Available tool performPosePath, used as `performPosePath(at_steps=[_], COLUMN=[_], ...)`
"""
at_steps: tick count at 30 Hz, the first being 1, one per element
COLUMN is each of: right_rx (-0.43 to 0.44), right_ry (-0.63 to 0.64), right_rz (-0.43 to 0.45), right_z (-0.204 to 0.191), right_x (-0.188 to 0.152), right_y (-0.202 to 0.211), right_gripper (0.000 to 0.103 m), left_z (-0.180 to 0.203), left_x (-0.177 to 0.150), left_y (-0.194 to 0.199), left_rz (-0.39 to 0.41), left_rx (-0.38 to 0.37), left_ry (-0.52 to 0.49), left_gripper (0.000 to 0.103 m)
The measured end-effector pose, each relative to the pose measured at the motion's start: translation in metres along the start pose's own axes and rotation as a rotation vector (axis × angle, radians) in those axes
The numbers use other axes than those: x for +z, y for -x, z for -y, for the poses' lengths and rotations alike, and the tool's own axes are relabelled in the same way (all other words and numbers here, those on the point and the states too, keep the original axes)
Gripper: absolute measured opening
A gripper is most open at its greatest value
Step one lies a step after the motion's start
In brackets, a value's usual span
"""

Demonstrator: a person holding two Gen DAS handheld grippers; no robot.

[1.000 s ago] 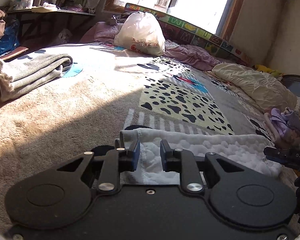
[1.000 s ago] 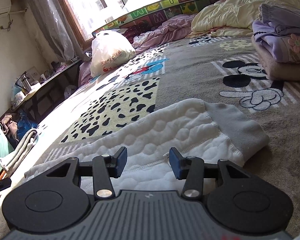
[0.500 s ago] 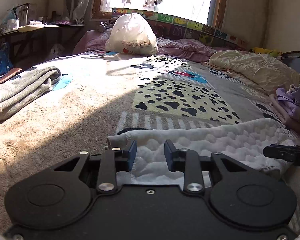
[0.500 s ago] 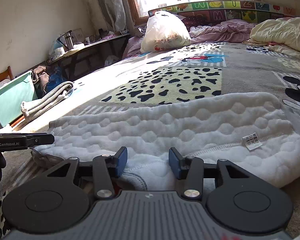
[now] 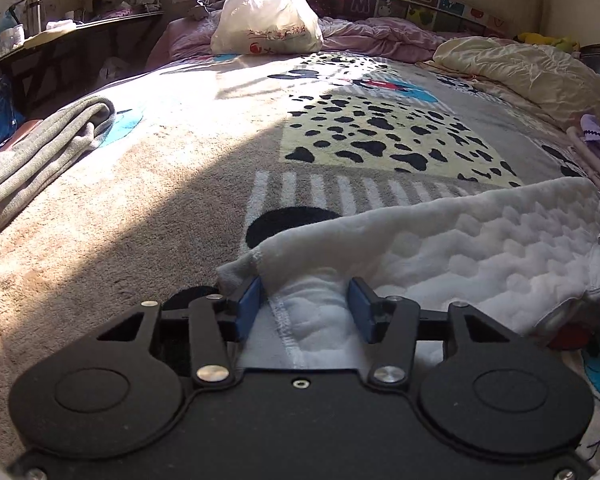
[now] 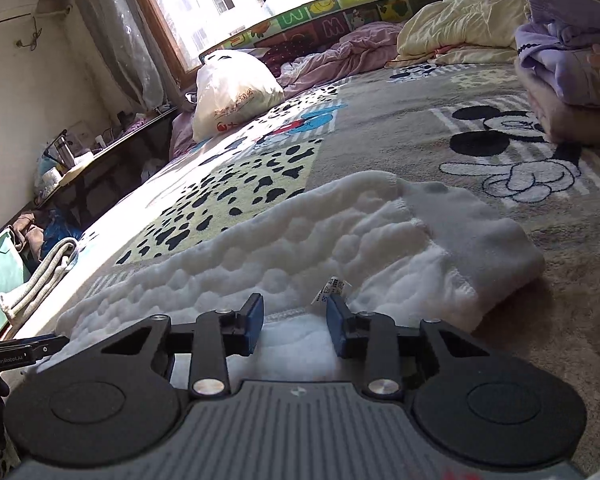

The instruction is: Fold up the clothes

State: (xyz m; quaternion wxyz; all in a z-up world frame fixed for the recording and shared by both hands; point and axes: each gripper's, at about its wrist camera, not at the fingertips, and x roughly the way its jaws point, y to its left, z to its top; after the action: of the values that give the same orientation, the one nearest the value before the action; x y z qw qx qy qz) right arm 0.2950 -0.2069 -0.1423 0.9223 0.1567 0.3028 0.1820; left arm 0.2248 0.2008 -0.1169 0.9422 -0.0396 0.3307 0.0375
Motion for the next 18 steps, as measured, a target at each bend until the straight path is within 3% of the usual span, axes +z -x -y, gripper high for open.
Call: performPosePath(at_steps=[7, 10, 14, 18], right_rx=[-0.090, -0.187, -0.179, -0.088], right_ry=[-0.159, -0.253, -0.487, -0.666], right_rz=[0.053, 0.089, 0.065, 0.068], right_z=[0.047, 0.071, 0.107, 0.118], right_x=[0.011, 0.019, 0.014, 0.000], right_y=[0.022, 0.034, 0.040, 0.040], right_gripper=[0.033, 0.063, 0.064, 0.071], left_z=[-0.004, -0.007, -0.012, -0.012], left_x=[-0.003, -0.002, 0.001, 0.003], left_y=[0.011, 0.017, 0.023, 0.027], left_rz=[0.029, 0.052, 0.077, 0.101], left_rx=[-0.010, -0.027, -0.058, -0.081], left_ry=[0.042, 0.089, 0.158, 0.177], left_gripper=[0.051, 0.051, 0.051, 0.051])
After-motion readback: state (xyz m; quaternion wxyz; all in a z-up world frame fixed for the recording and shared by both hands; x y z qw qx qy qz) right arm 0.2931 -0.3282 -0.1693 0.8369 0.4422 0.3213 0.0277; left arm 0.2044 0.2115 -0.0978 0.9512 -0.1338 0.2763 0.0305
